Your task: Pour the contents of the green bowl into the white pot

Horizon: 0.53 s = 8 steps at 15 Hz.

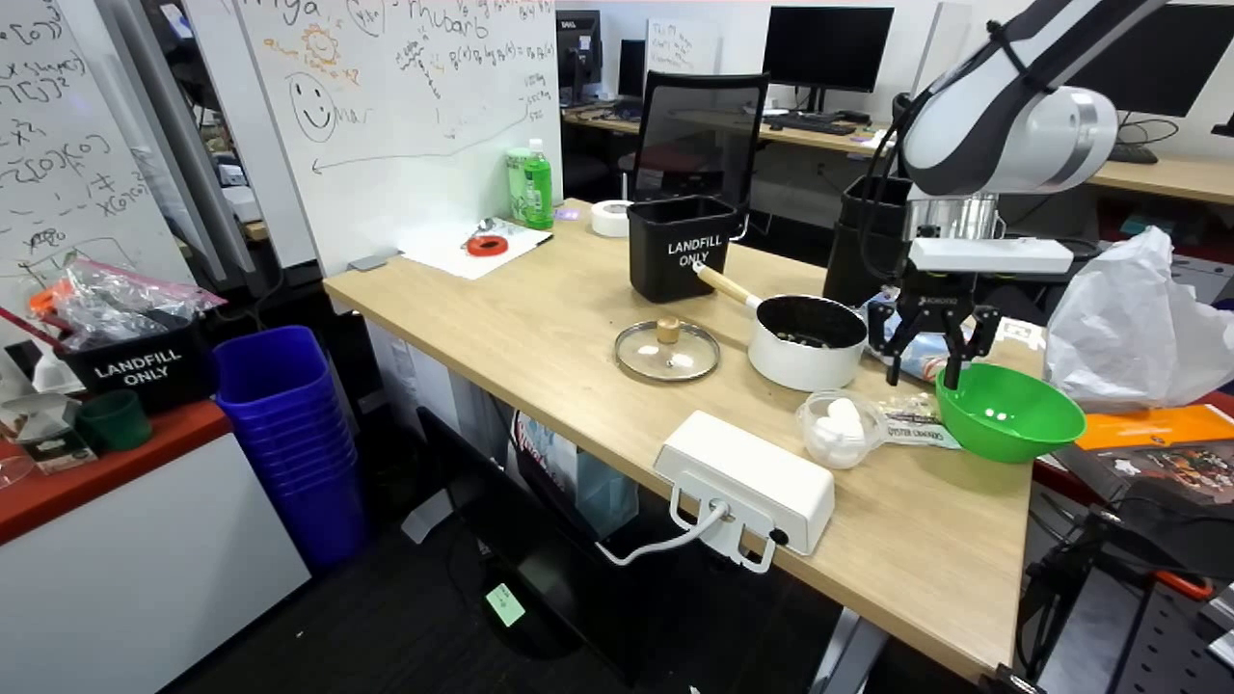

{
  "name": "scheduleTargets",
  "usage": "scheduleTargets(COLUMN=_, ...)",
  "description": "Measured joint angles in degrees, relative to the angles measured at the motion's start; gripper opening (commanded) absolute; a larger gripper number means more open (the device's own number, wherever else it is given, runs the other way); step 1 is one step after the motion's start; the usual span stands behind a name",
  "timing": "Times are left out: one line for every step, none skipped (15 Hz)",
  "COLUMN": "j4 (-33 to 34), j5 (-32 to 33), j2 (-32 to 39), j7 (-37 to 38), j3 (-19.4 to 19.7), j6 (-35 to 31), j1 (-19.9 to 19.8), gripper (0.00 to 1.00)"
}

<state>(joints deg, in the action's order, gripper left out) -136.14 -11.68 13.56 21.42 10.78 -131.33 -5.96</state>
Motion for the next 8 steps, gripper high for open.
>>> scheduleTargets(j4=-0.3, j5=-0.1, j2=-1.6, j7=-1.3, j3=0.0, j6=1.5, j1=0.0, gripper=0.82)
scheduleTargets(j4=-0.8, j5=0.1, j2=-3.2, j7=-2.3, j3=0.1, j6=3.1, j1=0.0, gripper=0.9)
scheduleTargets(j4=-1.4, j5=0.2, j2=-4.7, j7=-2.8, j3=0.1, j6=4.2, j1=-0.1, gripper=0.96)
scheduleTargets(j4=-1.9, j5=0.2, j2=-5.6, j7=-3.1, j3=0.1, j6=4.5, j1=-0.2, gripper=0.99)
scheduleTargets(j4=-2.3, j5=0.2, j2=-5.9, j7=-3.2, j3=0.1, j6=4.5, j1=-0.2, gripper=0.99)
scheduleTargets(j4=-2.4, j5=0.2, j2=-5.9, j7=-3.3, j3=0.1, j6=4.5, j1=-0.2, gripper=0.99)
scheduleTargets(j4=-2.5, j5=0.2, j2=-5.8, j7=-3.4, j3=0.1, j6=4.5, j1=-0.2, gripper=0.99)
scheduleTargets(j4=-2.5, j5=0.2, j2=-5.7, j7=-3.4, j3=0.1, j6=4.5, j1=-0.2, gripper=0.99)
